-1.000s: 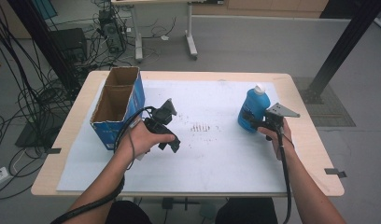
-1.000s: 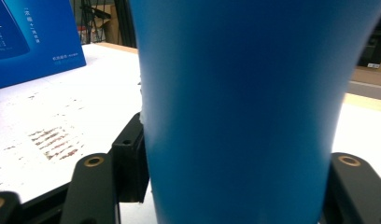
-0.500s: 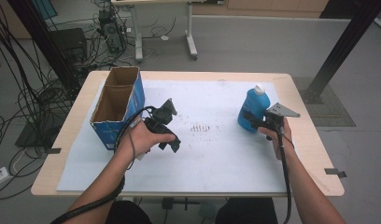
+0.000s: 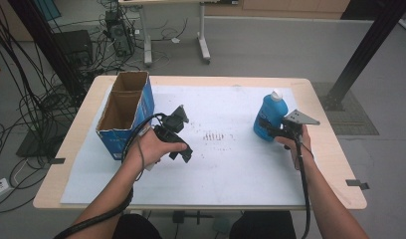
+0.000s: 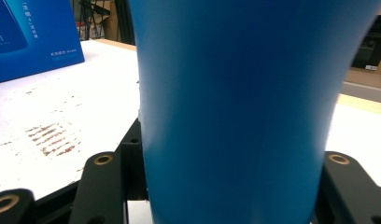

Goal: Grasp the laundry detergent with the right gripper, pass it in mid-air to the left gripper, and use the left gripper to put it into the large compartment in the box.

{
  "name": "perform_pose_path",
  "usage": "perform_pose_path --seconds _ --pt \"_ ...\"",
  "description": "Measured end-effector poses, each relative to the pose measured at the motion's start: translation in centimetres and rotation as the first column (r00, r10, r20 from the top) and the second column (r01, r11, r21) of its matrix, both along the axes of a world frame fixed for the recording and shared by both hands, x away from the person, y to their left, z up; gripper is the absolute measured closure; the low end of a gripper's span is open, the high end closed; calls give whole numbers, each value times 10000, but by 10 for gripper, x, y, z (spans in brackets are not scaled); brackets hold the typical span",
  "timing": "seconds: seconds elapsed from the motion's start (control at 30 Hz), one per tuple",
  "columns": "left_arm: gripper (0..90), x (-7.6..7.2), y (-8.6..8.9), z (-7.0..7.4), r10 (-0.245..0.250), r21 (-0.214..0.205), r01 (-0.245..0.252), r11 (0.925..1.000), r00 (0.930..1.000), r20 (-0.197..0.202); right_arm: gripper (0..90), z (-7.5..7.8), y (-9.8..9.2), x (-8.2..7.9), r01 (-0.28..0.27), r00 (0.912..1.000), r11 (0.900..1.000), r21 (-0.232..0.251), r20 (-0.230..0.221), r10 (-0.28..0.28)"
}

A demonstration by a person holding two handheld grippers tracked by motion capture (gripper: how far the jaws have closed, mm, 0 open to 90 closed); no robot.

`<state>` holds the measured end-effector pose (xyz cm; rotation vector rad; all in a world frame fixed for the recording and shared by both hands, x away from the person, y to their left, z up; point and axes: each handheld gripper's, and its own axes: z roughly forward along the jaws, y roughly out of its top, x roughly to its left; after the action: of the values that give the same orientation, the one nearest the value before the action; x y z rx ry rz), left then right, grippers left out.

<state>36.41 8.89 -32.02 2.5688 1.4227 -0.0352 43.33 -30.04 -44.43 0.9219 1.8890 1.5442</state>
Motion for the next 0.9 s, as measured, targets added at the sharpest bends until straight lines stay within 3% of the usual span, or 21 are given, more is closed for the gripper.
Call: perform_pose_path --seconds 0.9 --pt "127 0 -3 0 -81 -18 81 10000 10000 -22 432 0 0 0 14 10000 10000 49 12 -14"
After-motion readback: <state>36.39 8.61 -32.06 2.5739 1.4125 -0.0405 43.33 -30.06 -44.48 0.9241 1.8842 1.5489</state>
